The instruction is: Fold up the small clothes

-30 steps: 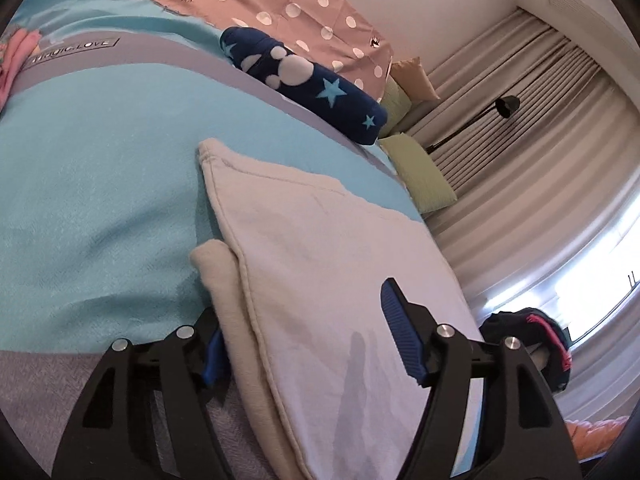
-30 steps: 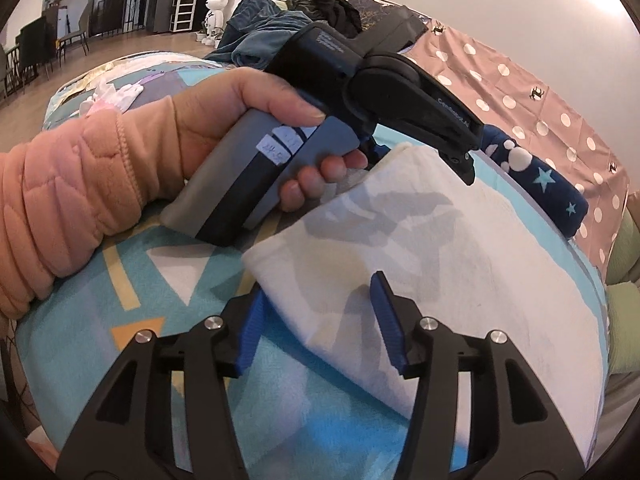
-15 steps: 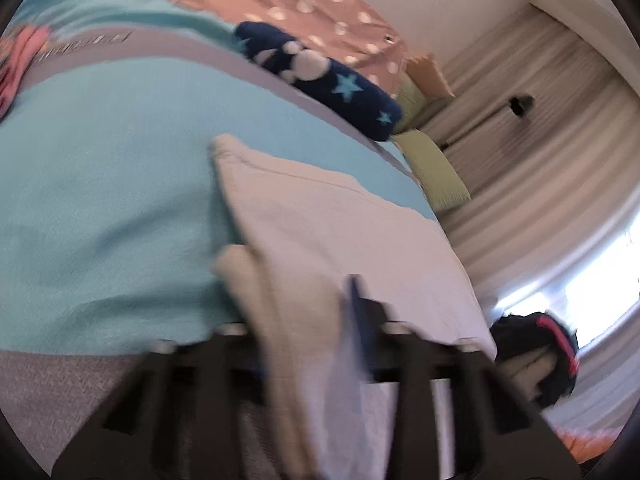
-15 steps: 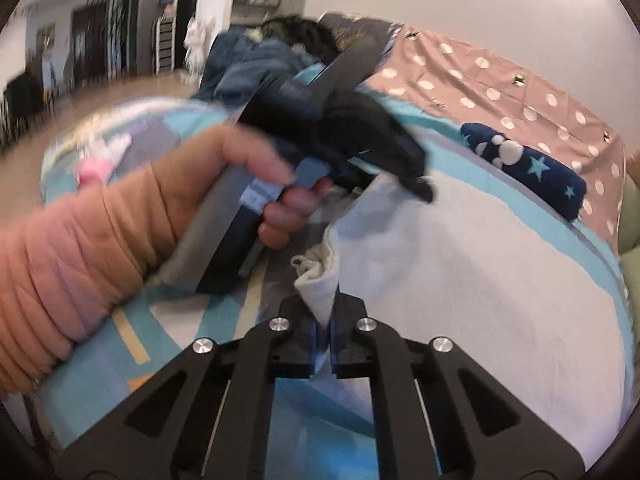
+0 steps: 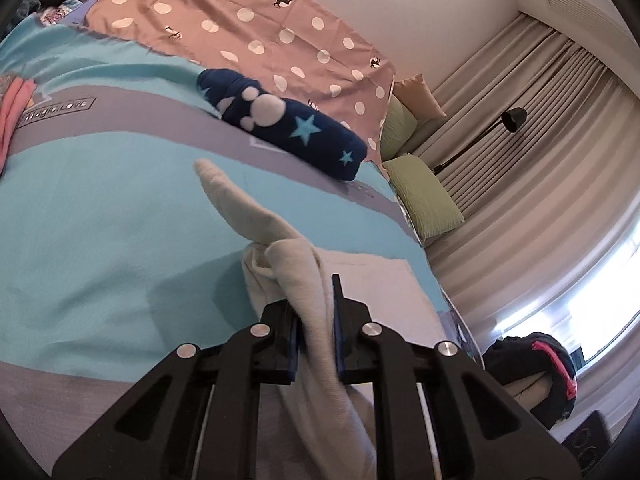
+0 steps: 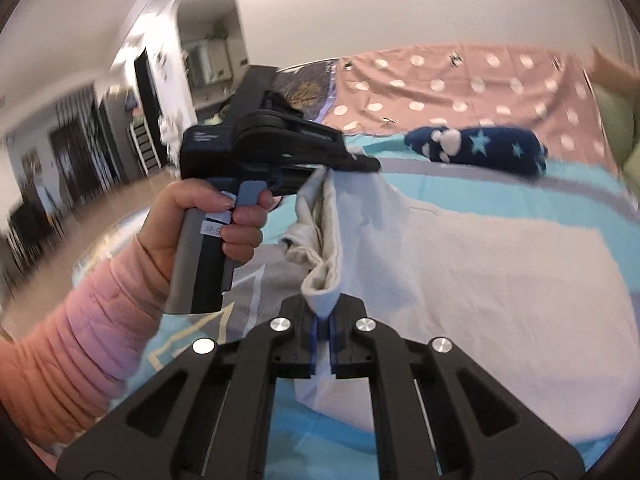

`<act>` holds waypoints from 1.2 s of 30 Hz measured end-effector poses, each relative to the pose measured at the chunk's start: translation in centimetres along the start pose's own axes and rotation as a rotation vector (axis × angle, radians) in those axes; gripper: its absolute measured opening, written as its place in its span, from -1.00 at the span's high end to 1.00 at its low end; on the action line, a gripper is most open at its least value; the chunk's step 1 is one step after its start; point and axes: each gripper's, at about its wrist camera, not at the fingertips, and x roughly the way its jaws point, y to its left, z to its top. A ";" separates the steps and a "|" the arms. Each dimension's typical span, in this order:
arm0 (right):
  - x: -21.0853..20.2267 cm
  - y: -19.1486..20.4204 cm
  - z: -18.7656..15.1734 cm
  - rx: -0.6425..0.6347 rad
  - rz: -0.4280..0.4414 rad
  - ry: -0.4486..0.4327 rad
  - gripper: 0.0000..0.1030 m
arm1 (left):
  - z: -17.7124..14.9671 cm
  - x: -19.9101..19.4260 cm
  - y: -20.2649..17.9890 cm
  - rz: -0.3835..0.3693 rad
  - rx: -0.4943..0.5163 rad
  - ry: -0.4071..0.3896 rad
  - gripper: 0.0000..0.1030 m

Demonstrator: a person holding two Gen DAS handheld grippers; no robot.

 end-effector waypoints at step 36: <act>-11.3 -21.1 -6.2 0.453 -0.032 -0.131 0.93 | -2.4 21.4 -18.7 0.158 0.103 0.210 0.80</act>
